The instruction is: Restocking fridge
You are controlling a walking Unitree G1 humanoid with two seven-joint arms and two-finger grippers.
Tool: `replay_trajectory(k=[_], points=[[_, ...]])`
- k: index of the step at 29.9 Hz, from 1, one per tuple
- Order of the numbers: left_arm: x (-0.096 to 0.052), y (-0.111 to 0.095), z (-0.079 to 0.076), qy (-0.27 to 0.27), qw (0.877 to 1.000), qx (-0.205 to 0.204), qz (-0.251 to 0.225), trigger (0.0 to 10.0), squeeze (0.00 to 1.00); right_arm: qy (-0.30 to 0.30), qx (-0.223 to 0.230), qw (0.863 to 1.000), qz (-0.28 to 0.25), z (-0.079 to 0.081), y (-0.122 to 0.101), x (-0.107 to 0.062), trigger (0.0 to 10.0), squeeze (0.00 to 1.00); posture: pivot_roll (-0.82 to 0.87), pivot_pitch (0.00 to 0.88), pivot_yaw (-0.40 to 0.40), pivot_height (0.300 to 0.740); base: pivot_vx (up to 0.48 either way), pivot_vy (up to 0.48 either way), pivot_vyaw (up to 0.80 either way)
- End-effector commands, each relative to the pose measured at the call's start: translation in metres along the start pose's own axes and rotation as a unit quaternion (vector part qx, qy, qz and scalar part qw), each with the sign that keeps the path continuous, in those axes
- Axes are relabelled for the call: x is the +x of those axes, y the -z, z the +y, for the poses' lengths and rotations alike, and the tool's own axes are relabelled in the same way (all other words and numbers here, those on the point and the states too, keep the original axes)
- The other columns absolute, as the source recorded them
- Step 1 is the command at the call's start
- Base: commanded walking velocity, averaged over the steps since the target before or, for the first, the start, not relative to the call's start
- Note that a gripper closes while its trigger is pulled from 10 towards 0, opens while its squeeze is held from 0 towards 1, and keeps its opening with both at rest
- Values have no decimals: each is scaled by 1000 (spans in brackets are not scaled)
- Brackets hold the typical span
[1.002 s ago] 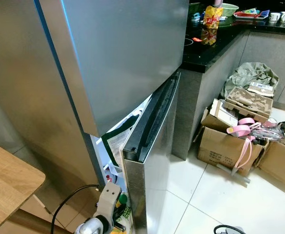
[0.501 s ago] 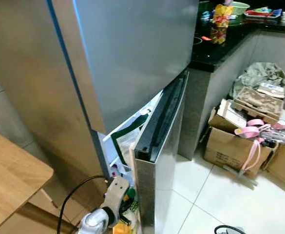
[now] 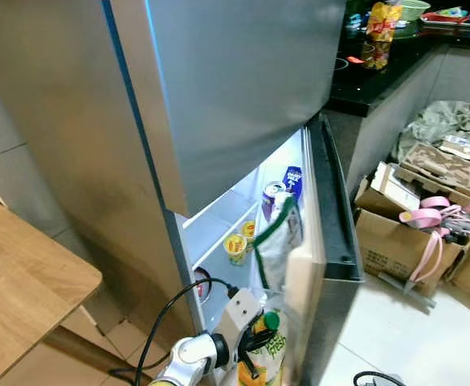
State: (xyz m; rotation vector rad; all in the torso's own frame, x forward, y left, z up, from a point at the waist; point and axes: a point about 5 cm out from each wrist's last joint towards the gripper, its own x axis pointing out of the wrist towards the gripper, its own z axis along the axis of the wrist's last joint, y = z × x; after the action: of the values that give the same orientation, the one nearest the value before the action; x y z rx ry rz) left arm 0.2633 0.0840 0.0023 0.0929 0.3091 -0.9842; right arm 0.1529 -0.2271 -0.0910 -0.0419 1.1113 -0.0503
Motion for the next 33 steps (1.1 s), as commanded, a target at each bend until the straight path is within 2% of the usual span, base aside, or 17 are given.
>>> replay_trajectory(k=[1,2,3,4,5,8,10,11,13,17,19,22,24,25,28,31,33], points=[[-17,-2,23,-67,998,-7,-14,10000,0,1,2,1000,1,1,2,0,10000,0,-52,0,29,740,0,0,0],[-17,-2,23,-67,998,-7,-14,10000,0,1,2,1000,1,1,2,0,10000,0,-52,0,29,740,0,0,0],[-26,6,26,-80,997,-15,2,10000,0,1,1,1000,1,1,2,0,10000,0,-52,0,29,740,0,0,0],[-44,24,30,-103,993,-42,33,10000,0,0,-2,1000,2,1,1,0,10000,0,-46,0,28,740,0,0,0],[-53,35,30,-116,990,-53,53,10000,0,-1,-4,1000,1,1,1,0,10000,0,-46,0,28,740,0,0,0],[-63,45,29,-127,987,-64,75,10000,0,-2,-6,1000,1,2,1,0,10000,0,-46,0,28,740,0,0,0],[-80,68,23,-151,976,-101,117,10000,0,-7,-2,1000,-10,2,-1,0,10000,0,-44,0,29,740,0,0,0],[-80,68,23,-151,976,-101,117,10000,0,-7,-2,1000,-10,2,-1,0,10000,0,-44,0,29,740,0,0,0],[-94,85,15,-168,965,-135,149,10000,0,-15,2,1000,-21,3,-5,0,10000,0,-44,0,30,740,0,0,0],[-102,98,6,-180,955,-163,169,10000,0,-34,-16,999,-35,6,-10,0,10000,0,-43,0,31,740,0,0,0],[-109,110,-4,-192,945,-188,187,10000,0,-77,-33,995,-58,14,-19,0,10000,0,-43,0,30,740,0,0,0],[-111,113,-6,-196,941,-196,193,10000,0,-93,-41,993,-66,17,-22,0,10000,0,-43,0,30,740,0,0,0],[-116,122,-15,-199,934,-202,217,10000,0,-149,-91,981,-83,27,-31,-1,10000,0,-43,0,30,740,0,0,0],[-116,122,-15,-199,934,-202,217,10000,0,-149,-91,981,-83,27,-31,-1,10000,0,-43,0,30,740,0,0,0],[-121,130,-23,-204,926,-207,244,10000,0,-202,-158,962,-93,37,-39,-3,10000,0,-43,0,30,740,0,0,0],[-123,135,-26,-216,916,-220,258,10000,0,-198,-176,960,-90,38,-41,-2,10000,0,-43,0,27,740,0,0,0],[-125,139,-30,-238,901,-242,270,10000,0,-166,-182,966,-76,32,-39,-1,10000,0,-45,0,24,740,0,0,0]])
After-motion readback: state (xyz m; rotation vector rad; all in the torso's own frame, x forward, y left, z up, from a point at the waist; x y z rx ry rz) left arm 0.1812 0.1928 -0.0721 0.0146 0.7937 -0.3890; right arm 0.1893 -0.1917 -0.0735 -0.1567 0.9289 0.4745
